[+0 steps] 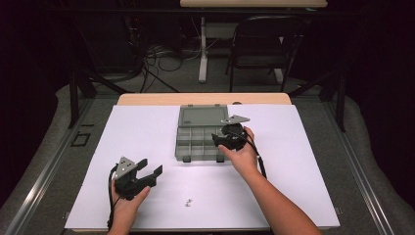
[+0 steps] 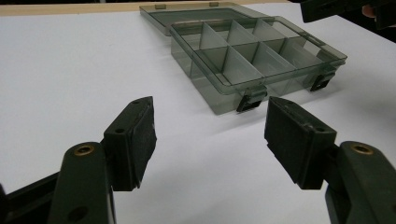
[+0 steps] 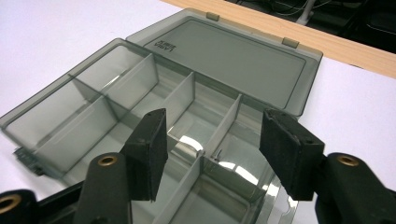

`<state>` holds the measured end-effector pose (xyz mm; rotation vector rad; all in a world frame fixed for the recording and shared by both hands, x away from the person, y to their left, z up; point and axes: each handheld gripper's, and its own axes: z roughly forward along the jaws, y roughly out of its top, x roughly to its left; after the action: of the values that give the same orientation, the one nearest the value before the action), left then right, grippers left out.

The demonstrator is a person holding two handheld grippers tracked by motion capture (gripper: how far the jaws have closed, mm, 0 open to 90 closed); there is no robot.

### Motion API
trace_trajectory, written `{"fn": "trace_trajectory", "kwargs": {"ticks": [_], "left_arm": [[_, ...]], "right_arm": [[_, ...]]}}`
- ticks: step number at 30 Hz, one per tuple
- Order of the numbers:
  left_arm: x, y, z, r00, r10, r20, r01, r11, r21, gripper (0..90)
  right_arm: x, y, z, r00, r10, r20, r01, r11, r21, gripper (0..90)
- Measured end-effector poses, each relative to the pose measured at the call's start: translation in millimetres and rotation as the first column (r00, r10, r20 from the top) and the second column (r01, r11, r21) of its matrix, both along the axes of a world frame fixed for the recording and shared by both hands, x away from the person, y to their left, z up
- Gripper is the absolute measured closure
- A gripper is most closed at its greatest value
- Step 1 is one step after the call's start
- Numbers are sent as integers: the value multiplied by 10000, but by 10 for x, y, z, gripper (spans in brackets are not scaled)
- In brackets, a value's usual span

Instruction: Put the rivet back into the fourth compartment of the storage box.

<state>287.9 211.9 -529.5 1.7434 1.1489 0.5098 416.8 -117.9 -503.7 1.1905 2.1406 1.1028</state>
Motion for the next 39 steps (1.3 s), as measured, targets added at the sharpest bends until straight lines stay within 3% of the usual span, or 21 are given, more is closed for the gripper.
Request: {"fn": "trace_trajectory", "kwargs": {"ticks": [8, 21, 26, 34, 39], "left_arm": [[-2, -3, 4, 10000, -38, -53, 38, 10000, 73, 338], [-5, -5, 4, 10000, -5, -41, 5, 10000, 47, 338], [-7, -5, 6, 10000, -26, -40, 26, 10000, 68, 338], [-7, -2, 2, 10000, 48, 2, -48, 10000, -33, 338], [-11, -3, 8, 10000, 2, -42, -1, 10000, 41, 338]], "right_arm": [[-186, -35, 46, 9995, 321, 26, -322, 9994, 153, 388], [-589, -33, 120, 9924, 1055, 631, -1063, 9943, 80, 385], [-713, -18, 74, 9880, 1358, 735, -1347, 9907, -205, 387], [-928, -12, -40, 9834, 1730, 542, -1740, 9846, 142, 397], [-1091, 49, -142, 9733, 2194, 669, -2211, 9751, 191, 431]]}}
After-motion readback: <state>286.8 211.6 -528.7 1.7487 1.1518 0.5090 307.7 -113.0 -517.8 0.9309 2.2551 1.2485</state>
